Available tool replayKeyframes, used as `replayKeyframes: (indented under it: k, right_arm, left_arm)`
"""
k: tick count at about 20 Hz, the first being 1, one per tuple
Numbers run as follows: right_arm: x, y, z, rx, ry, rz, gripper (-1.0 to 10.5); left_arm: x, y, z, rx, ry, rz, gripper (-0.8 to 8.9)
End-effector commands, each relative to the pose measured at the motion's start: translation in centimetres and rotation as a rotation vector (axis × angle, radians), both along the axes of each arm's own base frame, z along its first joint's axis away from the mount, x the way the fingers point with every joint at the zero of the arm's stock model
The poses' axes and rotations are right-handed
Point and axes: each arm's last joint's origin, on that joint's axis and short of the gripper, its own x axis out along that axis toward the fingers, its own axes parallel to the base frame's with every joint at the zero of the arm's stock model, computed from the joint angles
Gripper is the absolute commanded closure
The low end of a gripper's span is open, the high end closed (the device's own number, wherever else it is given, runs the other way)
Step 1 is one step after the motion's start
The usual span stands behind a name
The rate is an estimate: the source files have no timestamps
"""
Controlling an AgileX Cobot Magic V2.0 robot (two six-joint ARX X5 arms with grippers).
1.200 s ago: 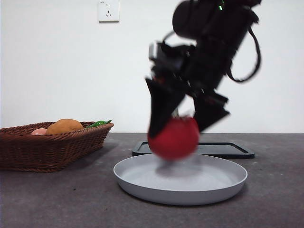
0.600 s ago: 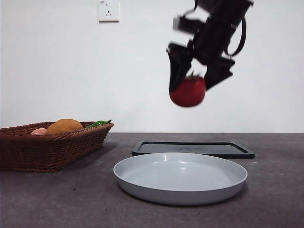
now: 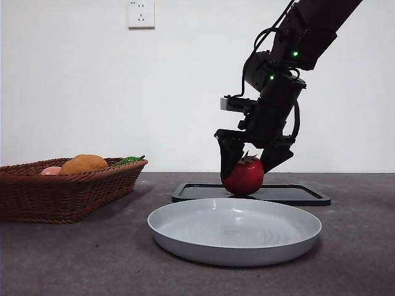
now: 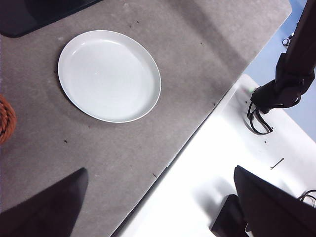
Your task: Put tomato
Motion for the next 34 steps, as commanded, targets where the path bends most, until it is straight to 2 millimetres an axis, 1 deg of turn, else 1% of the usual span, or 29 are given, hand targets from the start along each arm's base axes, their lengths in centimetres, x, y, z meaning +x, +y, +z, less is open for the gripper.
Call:
replayKeyframes:
  k: [1, 2, 3, 5, 6, 8, 9, 11, 13, 14, 16, 18, 19, 22, 26, 28, 31, 33, 34]
  right_arm:
    - [0.5, 0.3, -1.1, -0.014, 0.018, 0.012, 6.9]
    - [0.5, 0.3, -1.1, -0.017, 0.024, 0.012, 6.9]
    - [0.5, 0.3, -1.1, -0.015, 0.022, 0.012, 6.6]
    - [0.5, 0.4, -1.1, -0.015, 0.025, 0.013, 5.3]
    - [0.4, 0.4, -1.1, -0.015, 0.027, 0.010, 5.0]
    - [0.3, 0.3, -0.5, -0.009, 0.019, 0.006, 4.9]
    - [0.2, 0.3, 0.2, -0.004, 0.005, 0.006, 4.5]
    - [-0.1, 0.2, 1.7, 0.008, -0.027, 0.005, 4.4]
    - [-0.6, 0.0, 3.3, 0.020, -0.048, 0.000, 3.9]
    - [-1.0, -0.2, 4.3, 0.024, -0.056, 0.000, 3.9]
    - [-2.2, -0.6, 7.0, 0.039, -0.078, -0.008, 3.9]
    - [-4.1, -1.3, 10.3, 0.057, -0.108, -0.013, 3.9]
    - [-5.4, -1.8, 12.1, 0.062, -0.111, -0.016, 3.9]
    - [-9.4, -3.1, 16.2, 0.062, -0.108, -0.011, 3.9]
    - [-14.5, -5.0, 20.6, 0.099, -0.135, 0.011, 3.9]
    - [-17.0, -6.0, 22.1, 0.099, -0.133, 0.011, 3.9]
    - [-20.8, -7.3, 23.3, 0.125, -0.121, 0.036, 3.9]
    - [-23.4, -8.0, 23.4, 0.175, -0.119, 0.084, 3.9]
    - [-24.7, -8.4, 23.1, 0.176, -0.126, 0.091, 3.9]
  left_arm:
    - [0.1, -0.1, 0.3, -0.006, -0.013, -0.009, 3.46]
    - [0.1, -0.1, 0.3, -0.006, -0.013, -0.009, 3.45]
    - [0.1, -0.1, 0.3, -0.006, -0.014, -0.009, 3.46]
    - [0.1, -0.1, 0.3, -0.006, -0.013, -0.009, 3.45]
    - [0.1, -0.1, 0.3, -0.006, -0.013, -0.009, 3.45]
    - [0.1, -0.1, 0.3, -0.006, -0.013, -0.009, 3.45]
    - [0.1, -0.1, 0.3, -0.006, -0.013, -0.009, 3.45]
    - [0.1, -0.1, 0.3, -0.006, -0.013, -0.009, 3.45]
    - [0.1, -0.1, 0.3, -0.006, -0.013, -0.009, 3.45]
    - [0.1, -0.1, 0.3, -0.006, -0.014, -0.009, 3.46]
    - [0.1, -0.1, 0.3, -0.007, -0.014, -0.009, 3.46]
    - [0.1, -0.1, 0.3, -0.006, -0.014, -0.009, 3.46]
    - [0.1, -0.1, 0.3, -0.006, -0.014, -0.009, 3.45]
    - [0.1, -0.1, 0.3, -0.006, -0.014, -0.009, 3.46]
    - [0.1, -0.1, 0.3, -0.006, -0.014, -0.009, 3.46]
    - [0.1, -0.1, 0.3, -0.006, -0.014, -0.009, 3.45]
    - [0.1, -0.1, 0.3, -0.007, -0.016, -0.009, 3.46]
    - [0.1, -0.1, 0.4, -0.008, -0.019, -0.009, 3.45]
    - [0.1, -0.1, 0.4, -0.008, -0.019, -0.009, 3.46]
